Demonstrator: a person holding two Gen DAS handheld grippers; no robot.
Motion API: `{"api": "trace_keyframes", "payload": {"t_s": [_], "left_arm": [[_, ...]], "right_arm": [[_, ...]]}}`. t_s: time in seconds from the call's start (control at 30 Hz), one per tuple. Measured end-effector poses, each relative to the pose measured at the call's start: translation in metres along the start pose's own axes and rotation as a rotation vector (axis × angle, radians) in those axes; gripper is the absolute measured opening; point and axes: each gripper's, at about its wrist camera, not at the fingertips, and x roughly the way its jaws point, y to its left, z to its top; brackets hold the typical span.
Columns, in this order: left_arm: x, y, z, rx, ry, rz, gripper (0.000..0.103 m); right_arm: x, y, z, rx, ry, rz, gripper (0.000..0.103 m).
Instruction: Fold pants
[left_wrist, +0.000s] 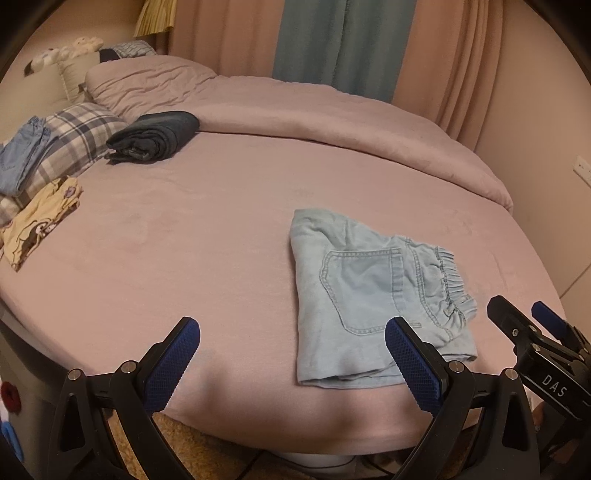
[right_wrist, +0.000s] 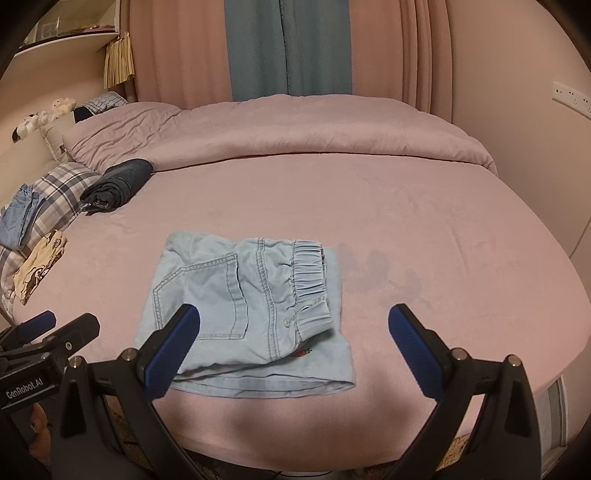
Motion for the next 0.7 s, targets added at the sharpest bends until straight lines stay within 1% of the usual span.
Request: {"api": "trace_keyframes", "payload": {"t_s": [0.5,0.7], "left_arm": [[0.0008,-0.0077,-0.0022,0.010,0.012,-0.018,0.100],[0.0006,-0.0089,-0.0026,0.009,0.012,-0.013,0.100]], "right_arm": [[0.0080,-0.0010,-0.0025,0.004,0.025,-0.013,0.103],[0.0100,-0.0030,-0.0026,0.008,0.029,-0.019,0.103]]}}
